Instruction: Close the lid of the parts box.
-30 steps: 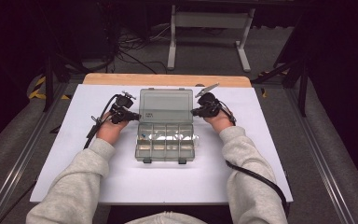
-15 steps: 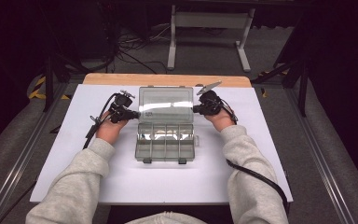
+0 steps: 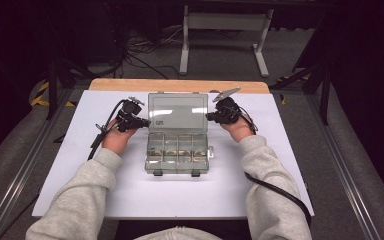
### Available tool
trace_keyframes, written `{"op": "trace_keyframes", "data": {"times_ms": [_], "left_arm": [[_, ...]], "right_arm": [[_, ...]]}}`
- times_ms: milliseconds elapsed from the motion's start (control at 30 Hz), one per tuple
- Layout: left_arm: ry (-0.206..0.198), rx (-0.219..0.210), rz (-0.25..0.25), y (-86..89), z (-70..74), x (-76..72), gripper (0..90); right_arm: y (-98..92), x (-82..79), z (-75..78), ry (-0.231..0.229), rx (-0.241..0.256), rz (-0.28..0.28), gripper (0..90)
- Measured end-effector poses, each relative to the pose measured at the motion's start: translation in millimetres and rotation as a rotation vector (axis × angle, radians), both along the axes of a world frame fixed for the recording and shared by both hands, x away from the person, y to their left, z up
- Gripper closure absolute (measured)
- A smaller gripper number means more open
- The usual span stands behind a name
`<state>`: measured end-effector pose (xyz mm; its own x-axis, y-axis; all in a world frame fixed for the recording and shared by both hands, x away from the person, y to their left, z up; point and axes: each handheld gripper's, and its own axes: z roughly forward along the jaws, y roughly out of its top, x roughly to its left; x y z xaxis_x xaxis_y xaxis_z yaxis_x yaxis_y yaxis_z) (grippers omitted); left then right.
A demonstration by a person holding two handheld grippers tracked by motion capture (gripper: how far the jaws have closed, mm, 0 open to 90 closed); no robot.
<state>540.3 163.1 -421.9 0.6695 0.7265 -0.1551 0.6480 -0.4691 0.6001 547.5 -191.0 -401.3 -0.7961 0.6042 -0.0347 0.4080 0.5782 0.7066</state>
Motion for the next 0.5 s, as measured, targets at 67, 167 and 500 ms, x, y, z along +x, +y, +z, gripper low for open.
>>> {"op": "trace_keyframes", "data": {"times_ms": [67,167,500], "left_arm": [[-0.002,-0.006,-0.003,0.7,0.7,0.3,87.4],[-0.012,-0.009,-0.002,0.4,1.4,0.0,87.4],[-0.03,-0.033,-0.009,2.5,7.8,-4.0,87.0]], "right_arm": [[-1.4,-2.0,1.9,-0.007,0.011,0.004,89.6],[-2.2,-3.6,4.1,-0.018,0.016,0.01,89.6],[-2.7,-10.6,15.1,-0.045,0.033,0.031,89.6]]}}
